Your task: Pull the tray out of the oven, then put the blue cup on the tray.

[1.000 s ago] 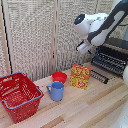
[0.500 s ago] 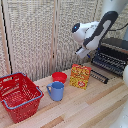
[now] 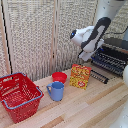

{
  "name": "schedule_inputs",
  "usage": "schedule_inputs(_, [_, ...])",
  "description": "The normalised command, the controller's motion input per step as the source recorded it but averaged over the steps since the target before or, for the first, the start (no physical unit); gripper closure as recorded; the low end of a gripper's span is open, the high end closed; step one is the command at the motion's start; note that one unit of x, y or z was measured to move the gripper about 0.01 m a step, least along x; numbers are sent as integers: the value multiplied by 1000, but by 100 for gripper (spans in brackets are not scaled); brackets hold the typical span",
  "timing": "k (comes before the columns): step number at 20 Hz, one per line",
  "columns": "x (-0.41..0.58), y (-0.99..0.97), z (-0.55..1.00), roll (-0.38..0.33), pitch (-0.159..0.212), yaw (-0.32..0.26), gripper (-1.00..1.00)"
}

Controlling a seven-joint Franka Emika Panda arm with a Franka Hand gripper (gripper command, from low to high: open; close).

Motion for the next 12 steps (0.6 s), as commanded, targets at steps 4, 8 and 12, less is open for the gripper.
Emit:
schedule_inputs(4, [0,-628,-153,-42,0,-12,-100])
schedule_inputs(8, [0,-510,-16,-9,-5,0,-100])
schedule_inputs(12, [0,-419,0,0,-1,0,-100])
